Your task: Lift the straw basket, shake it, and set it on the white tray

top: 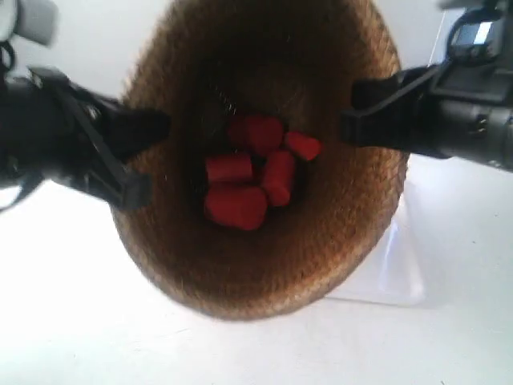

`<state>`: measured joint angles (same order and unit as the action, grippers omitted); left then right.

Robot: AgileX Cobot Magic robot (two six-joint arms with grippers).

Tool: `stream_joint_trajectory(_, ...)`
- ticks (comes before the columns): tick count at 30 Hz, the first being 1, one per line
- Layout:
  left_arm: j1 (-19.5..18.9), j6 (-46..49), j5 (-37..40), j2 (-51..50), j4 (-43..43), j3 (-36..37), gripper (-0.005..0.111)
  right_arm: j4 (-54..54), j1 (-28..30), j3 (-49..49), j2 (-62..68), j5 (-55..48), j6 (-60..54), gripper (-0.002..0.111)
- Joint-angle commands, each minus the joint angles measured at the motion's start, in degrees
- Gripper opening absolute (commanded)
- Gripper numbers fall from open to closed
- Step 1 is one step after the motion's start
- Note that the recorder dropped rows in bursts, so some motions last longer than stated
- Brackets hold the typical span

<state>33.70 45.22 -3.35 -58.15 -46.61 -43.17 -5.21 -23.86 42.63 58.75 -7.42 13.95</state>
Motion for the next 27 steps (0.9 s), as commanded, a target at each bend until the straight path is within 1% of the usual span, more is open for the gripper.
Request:
stream_joint_trajectory(1,1.24,2.18,3.76,1.87,1.13,-0.39,0.000,0.53,-1.26,1.15,-0.99,0.22,0.09,0.000)
stream_joint_trajectory(4,1.23,2.18,2.73,2.42,0.90,-0.39,0.000,0.53,-2.44,1.25,-2.71,0.84,-0.05,0.000)
stream_joint_trajectory(10,1.23,0.49,3.35,2.19,0.67,-0.39,0.000,0.64,-2.47,1.25,-3.66,-0.78,0.16,0.000)
stream_joint_trajectory(11,1.23,0.21,4.28,2.19,0.67,-0.50,0.002,0.64,-2.47,1.39,-3.66,-1.84,0.30,0.000)
stream_joint_trajectory(12,1.23,-0.21,5.19,2.19,0.67,-0.61,0.005,0.64,-2.47,1.63,-3.66,-3.19,0.30,0.000)
stream_joint_trajectory(14,1.23,-0.30,6.44,2.19,0.67,-0.87,0.017,0.64,-2.47,2.77,-3.66,-6.81,0.30,0.000)
stream_joint_trajectory(17,1.23,-0.43,5.43,2.19,0.24,-0.90,0.035,0.64,-2.47,4.72,-3.66,-9.44,0.30,0.000)
stream_joint_trajectory(19,1.23,-0.43,5.27,2.19,0.24,-0.90,0.040,0.64,-2.47,5.94,-3.66,-10.48,0.30,0.000)
stream_joint_trajectory(23,1.23,-1.05,5.49,2.19,0.24,-0.90,0.040,0.64,-2.47,7.77,-3.66,-12.03,1.29,0.000)
stream_joint_trajectory(24,1.09,-1.60,5.49,2.19,0.24,-0.90,0.042,0.64,-2.47,8.01,-3.66,-12.16,1.57,0.000)
stream_joint_trajectory(26,0.54,-2.14,4.89,2.19,0.24,-0.90,0.050,0.64,-2.47,8.21,-3.66,-12.16,1.65,0.000)
stream_joint_trajectory(27,0.13,-2.97,4.82,2.19,0.24,-0.90,0.055,0.64,-2.47,8.16,-3.66,-12.16,1.85,0.000)
